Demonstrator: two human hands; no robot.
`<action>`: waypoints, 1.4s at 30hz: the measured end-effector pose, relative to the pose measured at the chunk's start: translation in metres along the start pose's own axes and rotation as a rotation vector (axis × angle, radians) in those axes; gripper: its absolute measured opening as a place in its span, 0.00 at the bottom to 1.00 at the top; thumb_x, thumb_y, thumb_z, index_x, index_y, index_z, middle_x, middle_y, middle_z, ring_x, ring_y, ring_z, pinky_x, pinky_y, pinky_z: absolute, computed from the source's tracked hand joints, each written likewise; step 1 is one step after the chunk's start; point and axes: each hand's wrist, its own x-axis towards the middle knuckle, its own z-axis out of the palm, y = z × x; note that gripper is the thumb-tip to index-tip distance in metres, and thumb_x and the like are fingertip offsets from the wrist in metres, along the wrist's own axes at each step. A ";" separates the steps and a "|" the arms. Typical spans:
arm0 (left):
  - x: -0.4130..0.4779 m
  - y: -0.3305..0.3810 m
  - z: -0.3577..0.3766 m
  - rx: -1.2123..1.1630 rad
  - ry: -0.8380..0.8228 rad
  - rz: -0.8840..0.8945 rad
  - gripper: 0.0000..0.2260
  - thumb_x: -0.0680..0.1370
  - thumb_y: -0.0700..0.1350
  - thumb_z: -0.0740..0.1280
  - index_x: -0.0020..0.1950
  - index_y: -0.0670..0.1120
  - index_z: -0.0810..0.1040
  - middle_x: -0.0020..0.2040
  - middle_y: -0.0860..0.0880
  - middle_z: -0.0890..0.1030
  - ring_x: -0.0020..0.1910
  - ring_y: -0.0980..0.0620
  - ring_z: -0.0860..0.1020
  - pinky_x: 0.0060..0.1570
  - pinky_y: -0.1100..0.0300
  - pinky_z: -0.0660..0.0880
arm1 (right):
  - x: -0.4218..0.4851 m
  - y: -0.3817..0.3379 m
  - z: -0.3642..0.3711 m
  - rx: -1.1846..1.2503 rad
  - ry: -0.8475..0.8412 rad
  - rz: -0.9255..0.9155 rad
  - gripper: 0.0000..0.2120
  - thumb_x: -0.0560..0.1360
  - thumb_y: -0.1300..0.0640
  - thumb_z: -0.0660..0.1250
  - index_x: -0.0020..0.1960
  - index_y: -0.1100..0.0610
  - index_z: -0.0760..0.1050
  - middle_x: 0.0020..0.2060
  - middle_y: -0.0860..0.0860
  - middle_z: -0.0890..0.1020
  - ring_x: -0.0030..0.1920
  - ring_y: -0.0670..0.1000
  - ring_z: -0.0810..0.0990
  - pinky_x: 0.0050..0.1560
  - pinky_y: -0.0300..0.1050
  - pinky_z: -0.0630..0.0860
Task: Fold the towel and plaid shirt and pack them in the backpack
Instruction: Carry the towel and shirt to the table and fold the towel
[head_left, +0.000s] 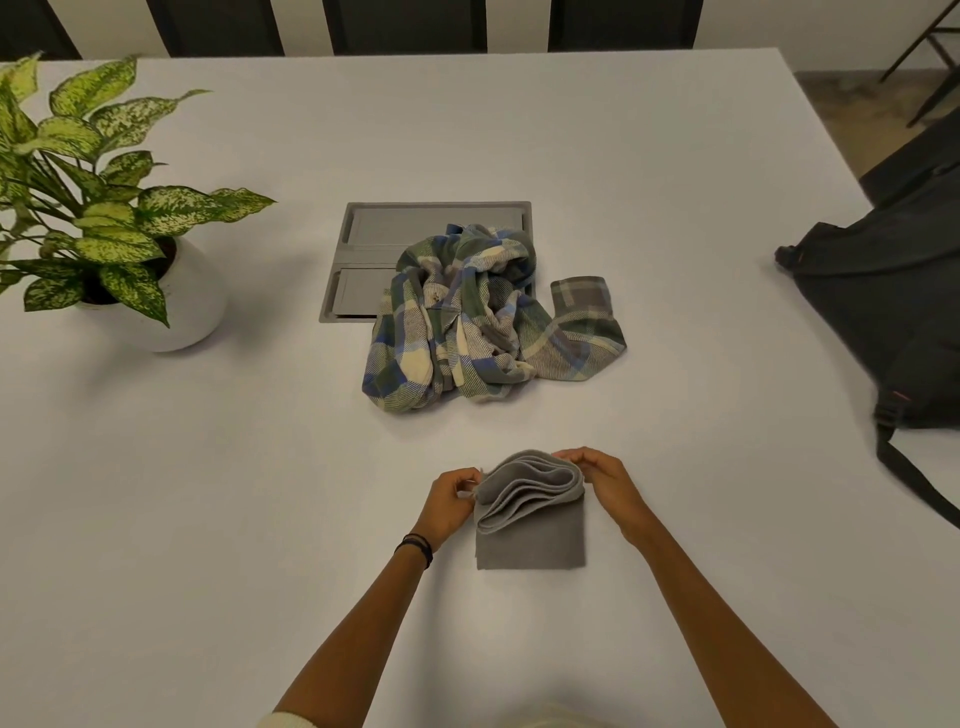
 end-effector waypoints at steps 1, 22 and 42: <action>-0.001 0.001 0.001 -0.001 0.007 0.006 0.06 0.69 0.38 0.58 0.34 0.40 0.73 0.32 0.46 0.73 0.35 0.52 0.67 0.38 0.60 0.66 | -0.001 -0.007 0.002 0.014 -0.029 0.001 0.12 0.78 0.68 0.54 0.47 0.63 0.77 0.47 0.53 0.82 0.47 0.45 0.80 0.51 0.35 0.75; -0.005 0.009 -0.004 -0.098 -0.017 -0.048 0.16 0.77 0.30 0.54 0.45 0.46 0.78 0.47 0.48 0.81 0.48 0.53 0.77 0.54 0.59 0.72 | -0.028 0.004 0.014 -0.304 -0.189 -0.231 0.16 0.67 0.69 0.63 0.44 0.50 0.79 0.54 0.48 0.80 0.55 0.42 0.77 0.58 0.35 0.72; -0.028 0.039 0.035 0.881 -0.277 0.322 0.28 0.79 0.57 0.39 0.76 0.47 0.56 0.76 0.48 0.57 0.75 0.51 0.54 0.73 0.53 0.45 | -0.037 -0.003 0.027 -0.347 0.044 -0.193 0.13 0.80 0.59 0.56 0.47 0.57 0.80 0.45 0.49 0.83 0.48 0.44 0.80 0.53 0.40 0.75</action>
